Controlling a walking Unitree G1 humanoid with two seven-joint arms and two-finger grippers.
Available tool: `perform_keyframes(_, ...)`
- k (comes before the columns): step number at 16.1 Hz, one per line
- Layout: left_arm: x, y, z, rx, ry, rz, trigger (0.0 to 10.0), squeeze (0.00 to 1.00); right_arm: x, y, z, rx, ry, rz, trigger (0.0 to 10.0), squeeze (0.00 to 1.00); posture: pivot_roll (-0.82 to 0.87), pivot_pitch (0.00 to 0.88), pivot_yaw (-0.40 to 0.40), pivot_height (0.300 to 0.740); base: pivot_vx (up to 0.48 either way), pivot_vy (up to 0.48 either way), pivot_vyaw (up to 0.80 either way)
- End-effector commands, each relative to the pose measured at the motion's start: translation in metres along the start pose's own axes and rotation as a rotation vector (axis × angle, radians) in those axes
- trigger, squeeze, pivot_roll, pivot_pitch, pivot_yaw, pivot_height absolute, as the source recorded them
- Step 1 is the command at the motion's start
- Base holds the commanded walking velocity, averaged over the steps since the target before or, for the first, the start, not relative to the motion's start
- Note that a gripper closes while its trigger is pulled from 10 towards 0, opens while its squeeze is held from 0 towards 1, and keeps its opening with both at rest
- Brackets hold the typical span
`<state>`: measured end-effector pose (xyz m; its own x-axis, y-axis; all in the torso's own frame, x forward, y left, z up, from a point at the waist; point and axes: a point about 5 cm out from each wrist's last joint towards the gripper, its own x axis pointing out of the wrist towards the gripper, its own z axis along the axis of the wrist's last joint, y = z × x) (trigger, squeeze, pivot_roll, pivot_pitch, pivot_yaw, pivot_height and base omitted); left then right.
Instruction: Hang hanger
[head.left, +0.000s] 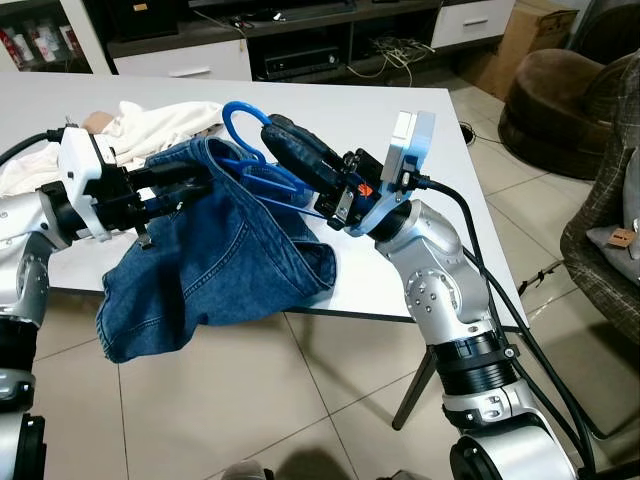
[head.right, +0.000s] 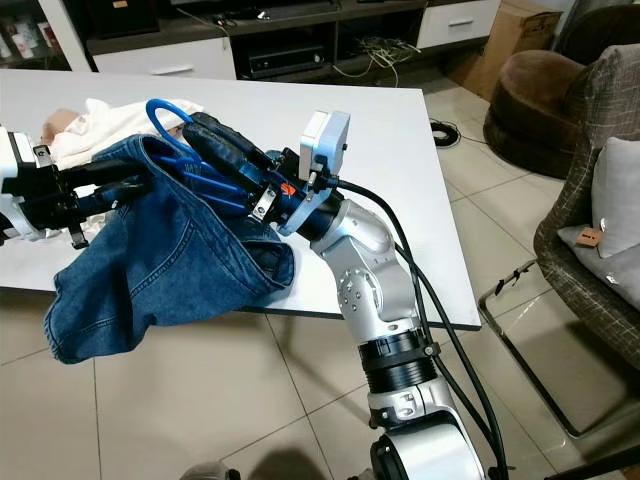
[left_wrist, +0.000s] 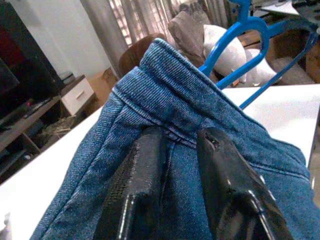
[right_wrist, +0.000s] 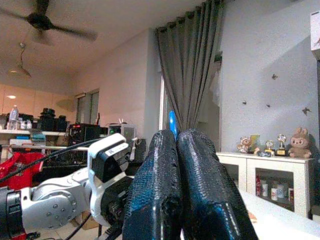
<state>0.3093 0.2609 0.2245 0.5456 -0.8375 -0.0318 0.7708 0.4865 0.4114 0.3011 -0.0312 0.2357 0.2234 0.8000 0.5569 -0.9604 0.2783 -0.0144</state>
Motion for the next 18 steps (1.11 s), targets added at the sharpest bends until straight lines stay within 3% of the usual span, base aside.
perform_keyframes(1, 0.0, -0.002, 0.002, 0.05, 0.037, -0.022, 10.0, 1.0, 0.002, -0.001, 0.002, -0.014, -0.006, 0.004, 10.0, 0.0, -0.01, 0.0, 0.046, 0.74, 0.0, 0.0, 0.0)
perform_keyframes(4, 0.004, -0.002, 0.008, 0.101, 0.028, -0.016, 10.0, 1.0, 0.004, -0.002, 0.002, -0.017, -0.007, -0.001, 10.0, 0.0, -0.01, 0.0, 0.048, 0.74, 0.0, 0.0, 0.0)
perform_keyframes(6, 0.006, 0.0, 0.013, 0.183, 0.034, 0.015, 10.0, 0.96, 0.003, -0.004, 0.001, -0.016, -0.002, -0.023, 10.0, 0.0, -0.01, 0.0, 0.051, 0.74, 0.0, 0.0, 0.0)
perform_keyframes(7, 0.006, -0.001, 0.012, 0.239, 0.079, -0.001, 10.0, 0.0, 0.002, -0.005, -0.001, -0.016, 0.004, -0.032, 10.0, 0.0, -0.01, 0.0, 0.051, 0.74, 0.0, 0.0, 0.0)
perform_keyframes(11, 0.002, 0.003, 0.023, 0.324, 0.114, -0.007, 10.0, 0.0, 0.0, -0.009, -0.004, -0.035, 0.034, -0.055, 10.0, 0.0, -0.01, 0.0, 0.051, 0.74, 0.0, 0.0, 0.0)
perform_keyframes(12, 0.002, 0.004, 0.027, 0.328, 0.113, -0.008, 10.0, 0.1, -0.001, -0.011, -0.006, -0.041, 0.048, -0.07, 10.0, 0.0, 0.0, 0.0, 0.051, 0.74, 0.0, 0.0, 0.0)
perform_keyframes(13, 0.001, 0.002, 0.028, 0.219, 0.074, -0.009, 10.0, 1.0, -0.001, -0.012, -0.008, -0.044, 0.055, -0.083, 10.0, 0.0, 0.0, 0.0, 0.052, 0.74, 0.0, 0.0, 0.0)
perform_keyframes(16, -0.003, -0.004, 0.018, 0.044, 0.034, -0.018, 10.0, 1.0, -0.001, -0.013, -0.009, -0.045, 0.055, -0.09, 10.0, 0.0, -0.01, 0.0, 0.054, 0.74, 0.0, 0.0, 0.0)
perform_keyframes(18, -0.005, -0.005, 0.007, 0.011, 0.034, 0.031, 10.0, 1.0, -0.003, -0.014, -0.009, -0.05, 0.054, -0.1, 10.0, 0.0, -0.01, 0.0, 0.051, 0.74, 0.0, 0.0, 0.0)
